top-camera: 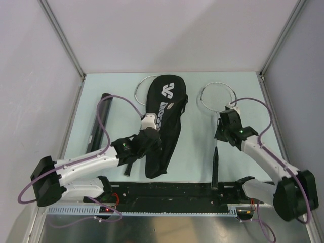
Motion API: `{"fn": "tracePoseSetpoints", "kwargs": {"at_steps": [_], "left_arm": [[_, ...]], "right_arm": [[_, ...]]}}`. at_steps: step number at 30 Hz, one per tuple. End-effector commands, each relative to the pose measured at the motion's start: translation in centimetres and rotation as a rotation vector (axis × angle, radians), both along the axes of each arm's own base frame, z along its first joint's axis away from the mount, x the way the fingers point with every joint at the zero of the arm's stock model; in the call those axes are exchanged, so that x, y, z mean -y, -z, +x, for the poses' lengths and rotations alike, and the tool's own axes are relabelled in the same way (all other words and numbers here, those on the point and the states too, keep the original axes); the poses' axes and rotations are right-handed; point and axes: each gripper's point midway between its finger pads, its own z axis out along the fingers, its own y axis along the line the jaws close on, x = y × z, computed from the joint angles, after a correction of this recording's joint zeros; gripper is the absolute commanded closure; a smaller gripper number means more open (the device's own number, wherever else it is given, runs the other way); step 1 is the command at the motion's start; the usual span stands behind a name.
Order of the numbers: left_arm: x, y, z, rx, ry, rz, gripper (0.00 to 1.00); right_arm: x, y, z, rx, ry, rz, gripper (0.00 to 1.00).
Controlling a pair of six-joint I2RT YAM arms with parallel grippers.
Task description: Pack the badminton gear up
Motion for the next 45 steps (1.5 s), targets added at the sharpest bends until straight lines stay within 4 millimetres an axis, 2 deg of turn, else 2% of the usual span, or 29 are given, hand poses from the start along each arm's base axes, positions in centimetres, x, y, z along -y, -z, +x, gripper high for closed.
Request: {"fn": "tracePoseSetpoints", "kwargs": {"at_steps": [1,8,14,19,25,30,34,42,45], "left_arm": [[2.2,-2.3,1.7,0.064,0.008,-0.059,1.00],[3.9,-1.0,2.3,0.054,0.043,-0.048,1.00],[4.9,-1.1,2.8,0.068,0.073,-0.048,1.00],[5.9,-1.1,2.3,0.074,0.132,-0.087,1.00],[6.6,-0.4,0.9,0.072,0.213,-0.115,1.00],[7.5,-0.3,-0.6,0.085,0.279,-0.125,1.00],[8.0,-0.1,-1.9,0.083,0.310,-0.139,1.00],[8.7,0.4,-4.0,0.070,0.336,-0.216,1.00],[8.4,0.9,-4.4,0.073,0.331,-0.228,1.00]], "right_arm": [[0.9,-1.8,-3.1,-0.002,0.014,-0.006,1.00],[-1.8,-2.3,-7.7,-0.027,-0.075,0.018,1.00],[-3.8,-2.6,-10.9,-0.034,-0.148,0.047,1.00],[-6.9,-2.7,-12.6,-0.018,-0.253,0.070,1.00],[-10.4,-3.0,-13.1,0.050,-0.299,0.106,1.00],[-11.8,-3.4,-12.6,0.111,-0.278,0.120,1.00],[-12.9,-4.1,-11.1,0.174,-0.246,0.143,1.00],[-15.9,-5.3,-6.0,0.251,-0.173,0.249,1.00],[-16.7,-5.0,-4.1,0.255,-0.148,0.266,1.00]]}}
